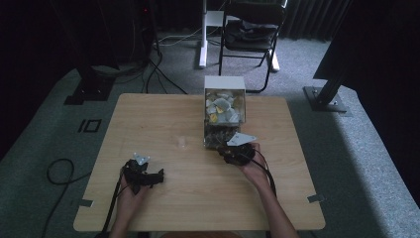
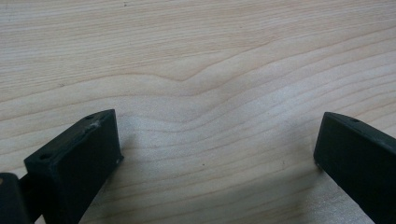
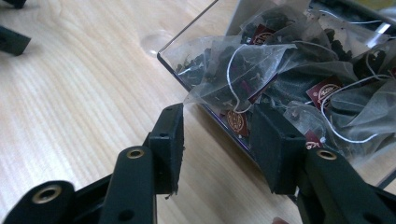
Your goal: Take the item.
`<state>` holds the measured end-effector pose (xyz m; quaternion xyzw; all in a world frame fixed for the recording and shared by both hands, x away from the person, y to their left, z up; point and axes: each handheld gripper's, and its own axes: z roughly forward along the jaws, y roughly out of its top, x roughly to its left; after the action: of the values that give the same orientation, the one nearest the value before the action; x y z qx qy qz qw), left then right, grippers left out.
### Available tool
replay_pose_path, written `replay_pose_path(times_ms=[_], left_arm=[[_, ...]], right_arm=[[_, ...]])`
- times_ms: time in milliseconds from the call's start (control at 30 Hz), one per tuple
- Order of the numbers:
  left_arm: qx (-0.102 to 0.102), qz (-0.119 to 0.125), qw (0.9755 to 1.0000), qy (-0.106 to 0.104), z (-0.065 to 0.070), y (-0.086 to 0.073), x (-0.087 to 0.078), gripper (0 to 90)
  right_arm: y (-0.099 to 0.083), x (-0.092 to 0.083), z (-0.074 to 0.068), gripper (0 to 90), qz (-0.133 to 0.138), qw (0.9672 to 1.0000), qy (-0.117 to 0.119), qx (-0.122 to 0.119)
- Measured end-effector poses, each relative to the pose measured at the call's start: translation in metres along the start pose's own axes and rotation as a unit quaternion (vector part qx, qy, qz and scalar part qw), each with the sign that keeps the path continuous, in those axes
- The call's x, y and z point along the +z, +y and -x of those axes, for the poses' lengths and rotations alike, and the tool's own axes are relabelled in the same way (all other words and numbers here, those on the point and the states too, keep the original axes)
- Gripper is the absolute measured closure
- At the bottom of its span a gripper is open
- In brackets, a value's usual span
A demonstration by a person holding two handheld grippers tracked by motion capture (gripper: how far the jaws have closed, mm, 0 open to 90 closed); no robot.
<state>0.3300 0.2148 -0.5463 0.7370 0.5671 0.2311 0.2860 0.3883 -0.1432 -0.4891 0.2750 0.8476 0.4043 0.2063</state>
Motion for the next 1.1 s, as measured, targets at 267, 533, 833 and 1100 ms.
replay_pose_path(times_ms=[267,533,833,1100], left_arm=[[0.0,-0.001,1.0,0.0,0.0,0.0,0.0,1.2],[0.0,0.0,1.0,0.0,0.0,0.0,0.0,1.2],[0.0,0.0,1.0,0.0,0.0,0.0,0.0,1.2],[0.001,-0.001,1.0,0.0,0.0,0.0,0.0,1.2]], right_arm=[[-0.003,-0.006,-0.004,56.1,0.002,1.0,0.003,-0.001],[-0.001,-0.013,-0.005,51.8,0.018,0.9998,0.008,0.008],[0.015,-0.017,-0.001,56.2,0.041,0.9982,-0.022,0.037],[0.02,-0.007,-0.003,58.1,0.03,0.9981,-0.034,0.041]])
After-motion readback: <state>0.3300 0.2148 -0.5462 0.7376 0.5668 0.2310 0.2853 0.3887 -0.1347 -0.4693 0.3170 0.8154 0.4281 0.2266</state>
